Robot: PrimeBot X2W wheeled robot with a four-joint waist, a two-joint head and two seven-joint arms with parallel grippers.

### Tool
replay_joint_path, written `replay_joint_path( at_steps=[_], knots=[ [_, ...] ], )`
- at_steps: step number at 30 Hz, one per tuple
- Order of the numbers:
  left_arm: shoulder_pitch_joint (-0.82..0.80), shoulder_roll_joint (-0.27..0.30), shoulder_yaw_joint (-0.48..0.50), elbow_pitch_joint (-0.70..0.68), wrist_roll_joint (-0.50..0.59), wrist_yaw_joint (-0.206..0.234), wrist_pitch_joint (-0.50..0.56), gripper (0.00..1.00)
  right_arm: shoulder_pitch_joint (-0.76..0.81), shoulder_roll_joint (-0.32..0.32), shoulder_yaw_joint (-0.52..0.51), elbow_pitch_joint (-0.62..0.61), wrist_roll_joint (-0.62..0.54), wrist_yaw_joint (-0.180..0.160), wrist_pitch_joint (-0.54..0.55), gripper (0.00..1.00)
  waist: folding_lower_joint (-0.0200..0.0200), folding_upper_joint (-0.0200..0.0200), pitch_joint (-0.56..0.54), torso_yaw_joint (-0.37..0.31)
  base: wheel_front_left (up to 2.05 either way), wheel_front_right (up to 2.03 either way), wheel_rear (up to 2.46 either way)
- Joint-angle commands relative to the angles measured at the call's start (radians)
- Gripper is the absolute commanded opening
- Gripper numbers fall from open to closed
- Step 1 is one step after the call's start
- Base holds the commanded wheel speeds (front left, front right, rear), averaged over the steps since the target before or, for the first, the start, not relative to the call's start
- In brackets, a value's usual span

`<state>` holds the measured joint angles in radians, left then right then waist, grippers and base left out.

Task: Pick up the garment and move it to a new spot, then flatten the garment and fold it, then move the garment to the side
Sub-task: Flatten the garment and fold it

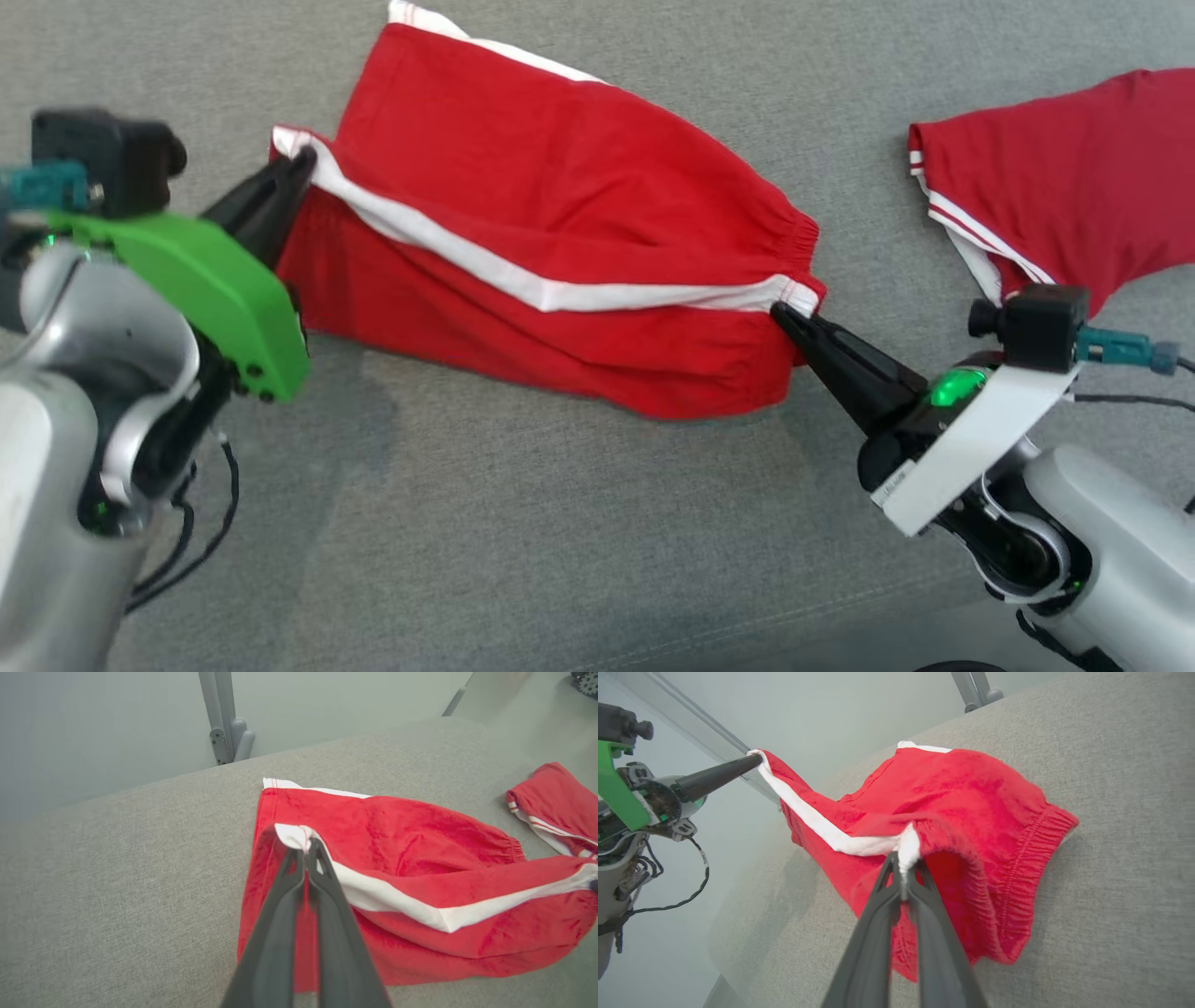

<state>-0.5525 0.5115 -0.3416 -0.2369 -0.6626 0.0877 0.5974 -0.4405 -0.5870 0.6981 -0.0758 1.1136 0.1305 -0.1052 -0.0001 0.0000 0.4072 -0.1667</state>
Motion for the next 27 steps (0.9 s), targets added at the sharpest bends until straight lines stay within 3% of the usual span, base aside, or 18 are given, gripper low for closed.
replay_joint_path(
  at_steps=[1, 6, 13, 20, 27],
  knots=[
    [-0.044, -0.001, -0.004, 0.023, -0.01, -0.004, 0.027, 0.0, -0.027, 0.012, 0.011, 0.008, 0.018, 0.0, 0.009, 0.0, 0.0001, 0.0, 0.038, -0.046, 0.0, 0.0, 0.0],
    [-0.266, -0.03, -0.037, 0.187, -0.001, -0.012, 0.141, 0.0, -0.146, 0.054, 0.049, 0.084, 0.099, 0.0, 0.017, 0.0, 0.0001, 0.0, 0.073, -0.082, 0.0, 0.0, 0.0],
    [-0.495, -0.077, -0.128, 0.423, 0.081, -0.057, 0.195, 0.0, -0.242, 0.102, 0.098, 0.18, 0.163, 0.0, -0.025, 0.0, 0.0001, 0.0, 0.122, -0.108, 0.0, 0.0, 0.0],
    [-0.628, -0.133, -0.171, 0.635, 0.133, -0.075, 0.16, 0.0, -0.307, 0.128, 0.14, 0.248, 0.192, 0.0, -0.094, 0.0, 0.0001, 0.0, 0.156, -0.131, 0.0, 0.0, 0.0],
    [-0.703, -0.133, -0.179, 0.793, 0.168, -0.069, 0.101, 0.0, -0.344, 0.131, 0.188, 0.273, 0.225, 0.0, -0.127, 0.0, 0.0001, 0.0, 0.168, -0.154, 0.0, 0.0, 0.0]
  ],
)
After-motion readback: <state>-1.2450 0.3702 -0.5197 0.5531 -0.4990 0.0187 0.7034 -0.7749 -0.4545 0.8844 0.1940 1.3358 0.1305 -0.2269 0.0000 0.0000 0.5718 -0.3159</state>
